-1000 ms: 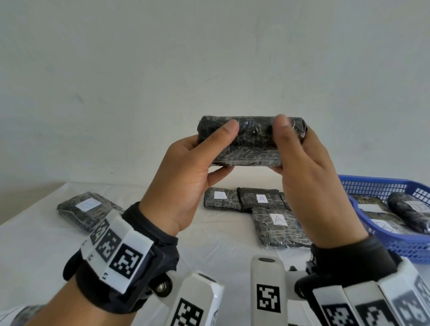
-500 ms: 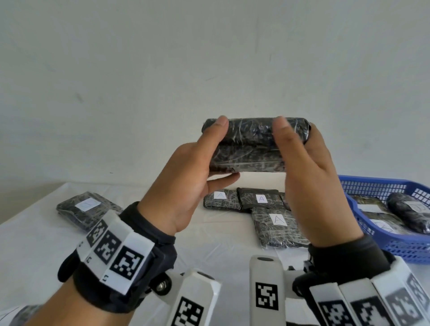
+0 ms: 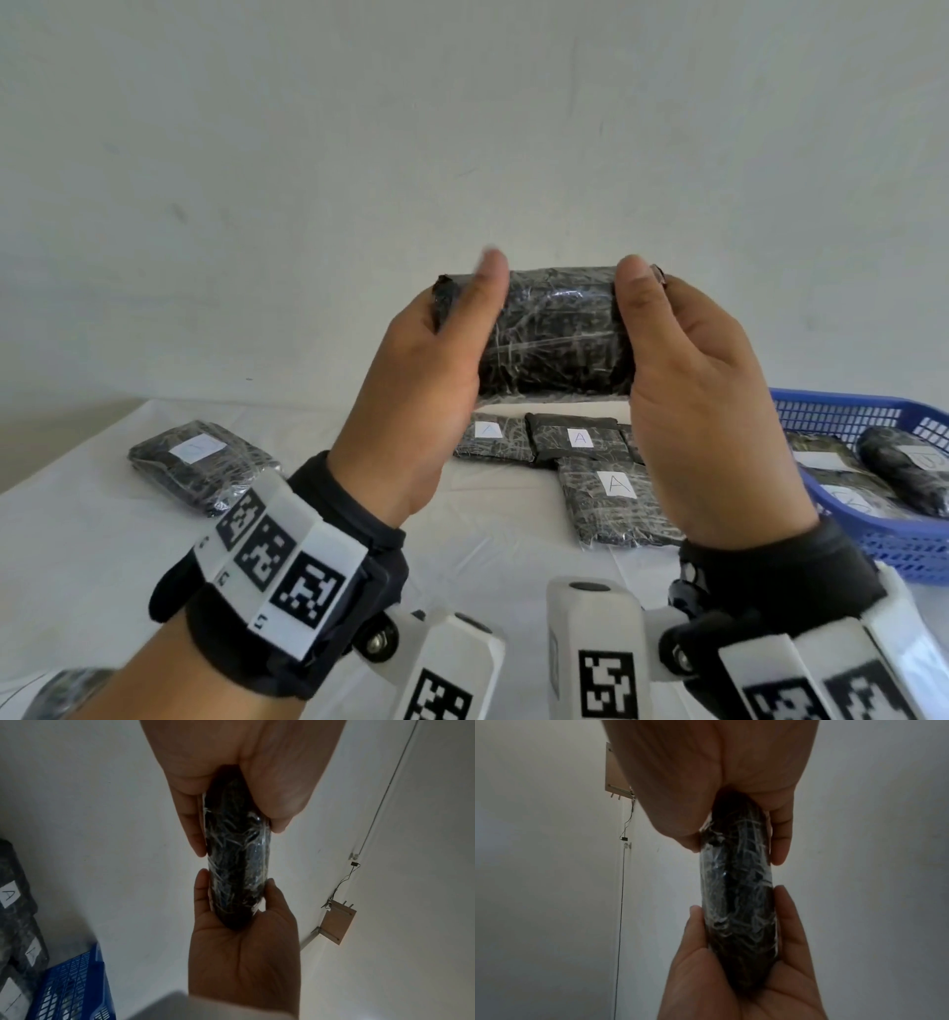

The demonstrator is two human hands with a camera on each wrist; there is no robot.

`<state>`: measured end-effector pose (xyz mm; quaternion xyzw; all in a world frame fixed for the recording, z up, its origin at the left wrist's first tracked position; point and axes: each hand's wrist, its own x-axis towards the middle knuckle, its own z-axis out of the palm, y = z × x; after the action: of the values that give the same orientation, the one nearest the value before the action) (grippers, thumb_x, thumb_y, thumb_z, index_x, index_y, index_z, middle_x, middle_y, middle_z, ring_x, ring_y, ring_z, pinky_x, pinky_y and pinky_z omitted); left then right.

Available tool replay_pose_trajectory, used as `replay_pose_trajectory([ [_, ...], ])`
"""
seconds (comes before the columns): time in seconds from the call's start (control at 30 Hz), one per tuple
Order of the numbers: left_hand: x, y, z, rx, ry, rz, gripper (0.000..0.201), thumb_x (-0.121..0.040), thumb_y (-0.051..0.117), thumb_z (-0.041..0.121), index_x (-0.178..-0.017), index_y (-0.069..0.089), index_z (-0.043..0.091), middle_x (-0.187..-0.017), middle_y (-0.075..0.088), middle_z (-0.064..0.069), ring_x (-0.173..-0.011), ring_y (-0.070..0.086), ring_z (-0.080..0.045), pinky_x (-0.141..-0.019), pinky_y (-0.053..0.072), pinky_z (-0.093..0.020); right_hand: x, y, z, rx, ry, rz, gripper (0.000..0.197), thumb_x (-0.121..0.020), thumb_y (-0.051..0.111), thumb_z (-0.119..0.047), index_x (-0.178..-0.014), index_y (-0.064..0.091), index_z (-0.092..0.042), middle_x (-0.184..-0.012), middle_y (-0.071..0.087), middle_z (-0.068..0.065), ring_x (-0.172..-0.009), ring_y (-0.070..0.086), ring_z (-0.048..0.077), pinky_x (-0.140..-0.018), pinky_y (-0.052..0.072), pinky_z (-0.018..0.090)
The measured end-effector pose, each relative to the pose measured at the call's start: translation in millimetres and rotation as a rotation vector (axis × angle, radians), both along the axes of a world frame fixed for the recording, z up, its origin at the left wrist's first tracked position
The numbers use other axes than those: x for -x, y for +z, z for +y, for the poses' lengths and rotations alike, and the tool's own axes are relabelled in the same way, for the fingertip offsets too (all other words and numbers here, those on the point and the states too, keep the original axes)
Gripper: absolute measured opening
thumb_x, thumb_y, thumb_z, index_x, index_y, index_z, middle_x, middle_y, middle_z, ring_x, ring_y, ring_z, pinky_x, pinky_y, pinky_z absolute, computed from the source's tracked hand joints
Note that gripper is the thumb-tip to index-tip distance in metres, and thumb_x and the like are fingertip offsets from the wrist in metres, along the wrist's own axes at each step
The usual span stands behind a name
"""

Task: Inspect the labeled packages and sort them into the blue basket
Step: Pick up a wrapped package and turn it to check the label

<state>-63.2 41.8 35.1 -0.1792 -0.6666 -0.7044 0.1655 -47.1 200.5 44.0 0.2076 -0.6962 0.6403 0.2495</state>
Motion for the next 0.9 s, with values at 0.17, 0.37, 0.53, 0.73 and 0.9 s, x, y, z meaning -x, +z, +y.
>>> replay_pose_trajectory([
  [0.17, -5.4, -0.5, 5.4, -0.001, -0.009, 0.053, 0.051, -0.103, 0.052, 0.051, -0.117, 0.070, 0.006, -0.116, 0.076, -0.013, -0.112, 0.072, -0.026, -0.106, 0.051, -0.054, 4.8, -1.3, -3.6, 0.038, -0.064, 0.042, 0.058, -0.096, 0.059, -0.056, -0.092, 0.059, 0.002, -0.095, 0.063, 0.034, -0.088, 0.062, 0.049, -0.079, 0.053, 0.065],
  [0.37, -6.2, -1.5, 6.9, 0.003, -0.018, 0.062, 0.047, -0.102, 0.057, 0.049, -0.114, 0.069, 0.005, -0.112, 0.075, -0.016, -0.109, 0.072, -0.028, -0.106, 0.051, -0.056, 3.9, -1.5, -0.8, 0.030, -0.078, 0.020, 0.045, -0.096, 0.072, -0.047, -0.101, 0.067, -0.002, -0.093, 0.077, 0.015, -0.090, 0.075, 0.034, -0.082, 0.061, 0.058],
  [0.53, -6.8, -1.5, 7.4, 0.030, -0.090, 0.040, 0.035, -0.105, 0.054, 0.042, -0.114, 0.073, 0.014, -0.114, 0.077, -0.008, -0.112, 0.072, -0.022, -0.107, 0.050, -0.054, 3.1, -1.1, 3.6, 0.050, -0.133, -0.022, 0.071, -0.076, 0.085, -0.061, -0.127, 0.057, -0.020, -0.109, 0.077, 0.005, -0.100, 0.076, 0.024, -0.090, 0.062, 0.048],
  [0.73, -4.8, -2.5, 6.4, -0.057, -0.088, 0.057, 0.038, -0.096, 0.058, 0.046, -0.112, 0.074, 0.015, -0.113, 0.075, -0.014, -0.111, 0.072, -0.028, -0.104, 0.051, -0.060, 1.9, -0.6, -0.9, 0.100, -0.107, 0.039, 0.071, -0.071, 0.089, -0.051, -0.122, 0.054, -0.014, -0.107, 0.077, 0.003, -0.096, 0.078, 0.014, -0.084, 0.063, 0.036],
  [0.9, -4.6, -1.7, 4.6, -0.133, -0.125, 0.012, 0.039, -0.095, 0.056, 0.043, -0.117, 0.069, 0.013, -0.114, 0.076, -0.012, -0.106, 0.074, -0.023, -0.094, 0.060, -0.049, 4.3, -2.3, -1.0, 0.058, -0.185, 0.093, 0.052, -0.085, 0.076, -0.052, -0.117, 0.062, -0.013, -0.098, 0.076, -0.007, -0.089, 0.074, 0.008, -0.079, 0.062, 0.033],
])
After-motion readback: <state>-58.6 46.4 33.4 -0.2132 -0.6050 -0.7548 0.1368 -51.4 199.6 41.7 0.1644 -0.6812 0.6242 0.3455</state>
